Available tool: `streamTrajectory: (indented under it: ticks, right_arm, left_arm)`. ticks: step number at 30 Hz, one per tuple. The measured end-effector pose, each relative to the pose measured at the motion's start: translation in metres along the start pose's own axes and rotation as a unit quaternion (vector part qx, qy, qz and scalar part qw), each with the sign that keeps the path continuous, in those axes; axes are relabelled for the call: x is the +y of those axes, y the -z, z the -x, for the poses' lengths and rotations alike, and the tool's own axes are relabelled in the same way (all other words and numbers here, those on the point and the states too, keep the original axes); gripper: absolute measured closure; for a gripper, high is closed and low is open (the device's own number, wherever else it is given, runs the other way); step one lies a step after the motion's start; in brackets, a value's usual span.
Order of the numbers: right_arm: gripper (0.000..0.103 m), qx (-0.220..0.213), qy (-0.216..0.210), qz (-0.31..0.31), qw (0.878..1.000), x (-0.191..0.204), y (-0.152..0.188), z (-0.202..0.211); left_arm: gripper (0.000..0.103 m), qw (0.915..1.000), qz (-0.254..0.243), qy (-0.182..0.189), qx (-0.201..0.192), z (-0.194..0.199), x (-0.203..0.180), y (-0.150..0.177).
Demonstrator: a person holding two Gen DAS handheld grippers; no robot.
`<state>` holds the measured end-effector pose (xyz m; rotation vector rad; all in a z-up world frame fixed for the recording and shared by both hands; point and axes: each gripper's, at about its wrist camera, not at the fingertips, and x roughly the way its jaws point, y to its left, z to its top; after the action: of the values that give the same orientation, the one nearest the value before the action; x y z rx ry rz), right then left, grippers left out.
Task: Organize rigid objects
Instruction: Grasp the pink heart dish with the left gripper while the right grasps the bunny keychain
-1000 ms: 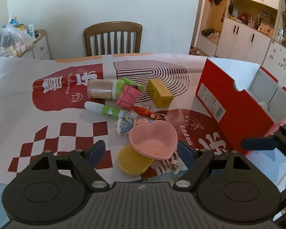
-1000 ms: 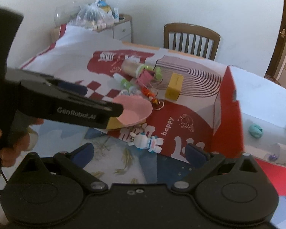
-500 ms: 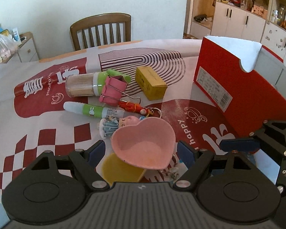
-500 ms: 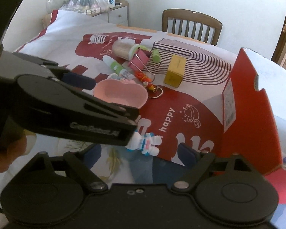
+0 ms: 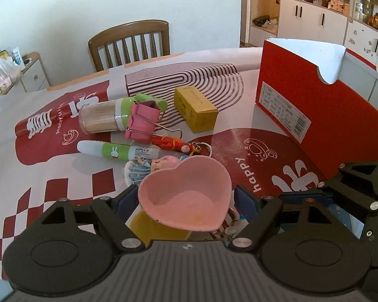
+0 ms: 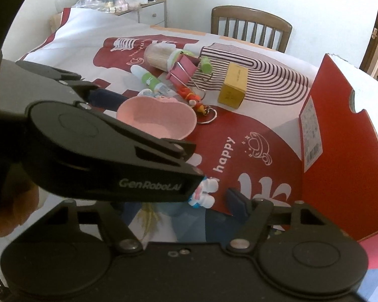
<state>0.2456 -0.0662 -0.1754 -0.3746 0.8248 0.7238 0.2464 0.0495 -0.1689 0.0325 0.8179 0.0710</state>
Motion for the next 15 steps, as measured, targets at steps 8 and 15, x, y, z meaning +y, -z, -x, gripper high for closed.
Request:
streamTrajectory:
  ticks: [8, 15]
  right_arm:
    - [0.046, -0.001, 0.006, 0.007, 1.000, 0.005, 0.001, 0.002]
    - [0.047, -0.005, 0.006, 0.004, 1.000, 0.005, 0.001, 0.008]
  left_arm:
    - [0.028, 0.9999, 0.011, 0.000, 0.004, -0.001, 0.004, -0.001]
    - [0.029, 0.9993, 0.035, 0.009, 0.000, 0.010, 0.012, -0.003]
